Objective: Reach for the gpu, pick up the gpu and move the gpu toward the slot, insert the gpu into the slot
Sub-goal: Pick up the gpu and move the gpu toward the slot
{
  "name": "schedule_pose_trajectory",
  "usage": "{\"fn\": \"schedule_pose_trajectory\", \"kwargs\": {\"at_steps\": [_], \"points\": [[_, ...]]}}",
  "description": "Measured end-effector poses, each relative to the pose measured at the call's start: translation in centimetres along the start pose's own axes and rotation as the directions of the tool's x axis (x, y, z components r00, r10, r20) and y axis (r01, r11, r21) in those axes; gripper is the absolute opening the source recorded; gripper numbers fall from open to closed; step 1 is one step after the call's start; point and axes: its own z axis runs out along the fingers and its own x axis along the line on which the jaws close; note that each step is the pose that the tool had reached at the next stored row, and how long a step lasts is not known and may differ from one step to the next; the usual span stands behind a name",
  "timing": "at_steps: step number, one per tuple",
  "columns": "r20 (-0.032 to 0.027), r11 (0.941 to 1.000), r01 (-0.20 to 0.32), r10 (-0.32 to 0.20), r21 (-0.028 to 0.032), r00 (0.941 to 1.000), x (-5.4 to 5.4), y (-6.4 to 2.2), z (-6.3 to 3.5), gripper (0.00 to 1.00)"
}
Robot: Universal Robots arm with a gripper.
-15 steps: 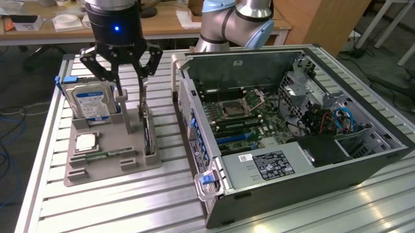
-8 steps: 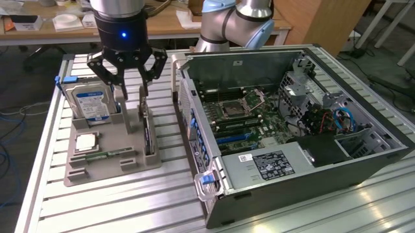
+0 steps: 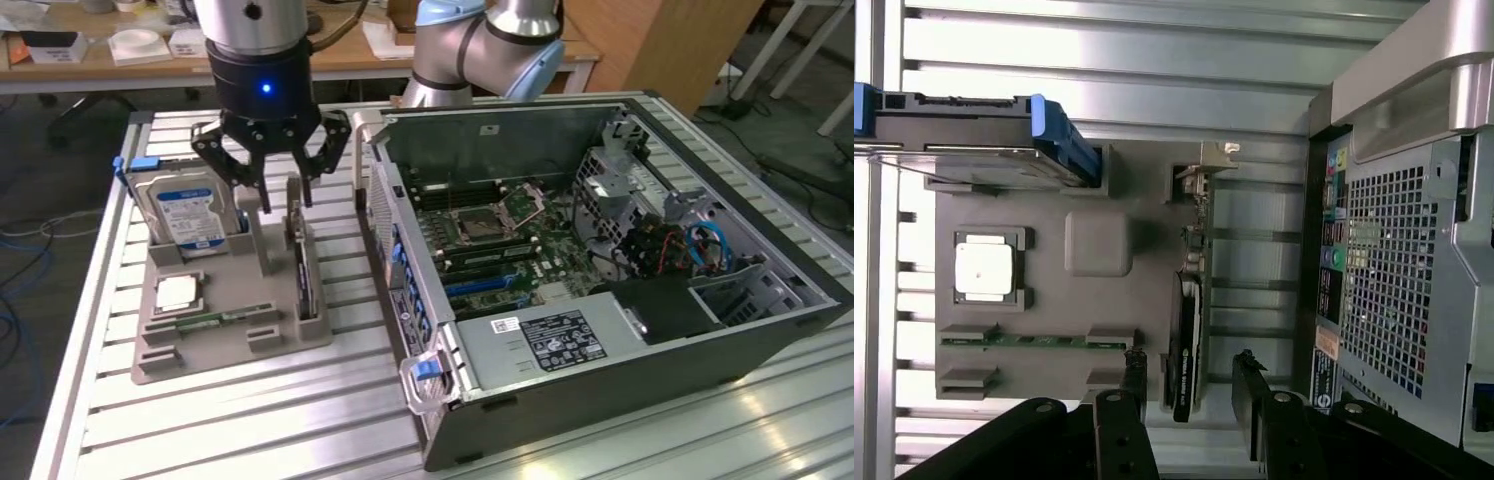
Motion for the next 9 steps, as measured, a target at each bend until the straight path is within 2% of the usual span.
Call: {"fn": "schedule_pose_trajectory", "kwargs": {"at_steps": [9], "points": [[0.0000,1.0000,0.000,0.000,-0.0001,1.0000,0.0,-0.15,1.63,0.47]]}}
